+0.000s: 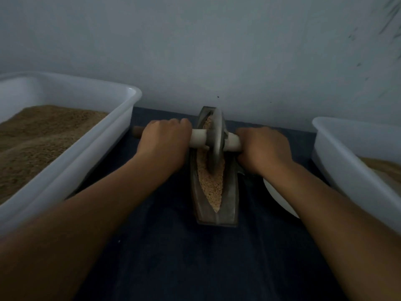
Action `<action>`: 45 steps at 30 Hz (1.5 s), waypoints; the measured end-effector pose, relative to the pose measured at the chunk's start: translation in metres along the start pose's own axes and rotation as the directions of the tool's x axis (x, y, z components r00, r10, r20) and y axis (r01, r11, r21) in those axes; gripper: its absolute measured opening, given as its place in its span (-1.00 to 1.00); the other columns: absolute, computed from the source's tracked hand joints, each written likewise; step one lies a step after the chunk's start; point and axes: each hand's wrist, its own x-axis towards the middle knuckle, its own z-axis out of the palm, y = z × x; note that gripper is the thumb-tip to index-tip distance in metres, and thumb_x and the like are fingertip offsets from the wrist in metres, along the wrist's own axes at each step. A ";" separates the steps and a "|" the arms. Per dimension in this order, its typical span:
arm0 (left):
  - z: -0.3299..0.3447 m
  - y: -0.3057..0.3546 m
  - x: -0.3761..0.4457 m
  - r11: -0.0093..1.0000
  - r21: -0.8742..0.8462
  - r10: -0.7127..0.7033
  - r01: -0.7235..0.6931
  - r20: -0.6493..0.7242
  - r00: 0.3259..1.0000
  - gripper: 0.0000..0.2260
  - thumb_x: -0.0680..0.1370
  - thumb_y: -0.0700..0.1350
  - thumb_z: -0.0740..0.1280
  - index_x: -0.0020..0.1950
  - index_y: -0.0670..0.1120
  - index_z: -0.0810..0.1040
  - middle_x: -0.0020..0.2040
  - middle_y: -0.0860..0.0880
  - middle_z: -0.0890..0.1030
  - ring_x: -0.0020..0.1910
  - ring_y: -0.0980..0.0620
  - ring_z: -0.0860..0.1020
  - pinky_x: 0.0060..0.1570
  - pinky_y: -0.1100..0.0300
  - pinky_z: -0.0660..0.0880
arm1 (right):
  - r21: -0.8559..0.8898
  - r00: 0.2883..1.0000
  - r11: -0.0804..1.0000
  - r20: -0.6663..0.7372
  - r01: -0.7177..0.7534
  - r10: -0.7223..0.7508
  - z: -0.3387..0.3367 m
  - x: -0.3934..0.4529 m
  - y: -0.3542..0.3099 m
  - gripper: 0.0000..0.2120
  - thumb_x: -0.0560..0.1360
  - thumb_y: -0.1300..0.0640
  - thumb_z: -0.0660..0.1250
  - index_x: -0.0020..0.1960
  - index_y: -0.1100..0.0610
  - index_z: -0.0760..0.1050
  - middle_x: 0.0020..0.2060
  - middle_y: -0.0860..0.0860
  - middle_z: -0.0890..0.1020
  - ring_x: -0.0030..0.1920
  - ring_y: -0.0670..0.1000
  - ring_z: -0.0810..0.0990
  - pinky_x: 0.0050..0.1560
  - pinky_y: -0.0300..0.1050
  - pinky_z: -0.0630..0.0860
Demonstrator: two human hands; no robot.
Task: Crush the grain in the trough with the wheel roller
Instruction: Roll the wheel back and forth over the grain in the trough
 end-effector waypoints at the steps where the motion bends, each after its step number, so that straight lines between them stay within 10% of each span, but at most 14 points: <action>1: -0.002 0.002 -0.006 1.000 0.011 0.006 -0.006 -0.032 0.999 -0.68 0.47 -0.02 0.44 0.11 -0.07 0.39 0.00 -0.06 0.56 -0.19 0.02 0.46 -0.19 0.10 0.34 | 0.011 1.000 1.000 -0.006 0.001 -0.001 -0.002 -0.007 -0.001 -0.83 0.40 -0.02 0.38 -0.03 -0.04 0.51 -0.15 0.01 0.62 -0.11 0.14 0.59 -0.30 -0.13 0.24; 20: -0.016 0.002 -0.047 0.997 -0.002 0.071 -0.072 -0.172 0.983 -0.70 0.42 -0.01 0.46 0.01 0.00 0.38 -0.09 0.00 0.54 -0.25 0.08 0.33 -0.20 0.16 0.26 | 0.022 0.980 0.995 -0.176 0.092 -0.087 -0.019 -0.062 -0.006 -0.83 0.38 0.08 0.46 -0.12 0.06 0.48 -0.30 0.01 0.57 -0.32 0.11 0.52 -0.34 -0.13 0.10; 38: 0.023 -0.009 0.052 1.000 -0.023 -0.001 0.000 -0.058 0.998 -0.74 0.51 -0.08 0.38 0.13 -0.04 0.40 0.00 -0.09 0.59 -0.08 -0.12 0.58 -0.23 0.05 0.40 | -0.005 0.981 1.000 0.195 0.022 -0.020 0.008 0.064 0.015 -0.86 0.40 -0.07 0.38 -0.05 -0.14 0.50 -0.11 -0.06 0.58 -0.23 0.01 0.43 -0.41 -0.23 0.19; 45: 0.019 -0.005 0.045 0.998 0.065 0.016 -0.012 -0.060 0.998 -0.79 0.52 -0.08 0.36 0.12 -0.04 0.42 -0.02 -0.08 0.59 -0.10 -0.08 0.58 -0.23 0.08 0.39 | -0.020 0.994 1.000 0.105 0.010 -0.008 0.015 0.048 0.013 -0.92 0.41 -0.05 0.36 -0.12 -0.12 0.48 -0.14 -0.06 0.61 -0.25 0.04 0.51 -0.43 -0.24 0.16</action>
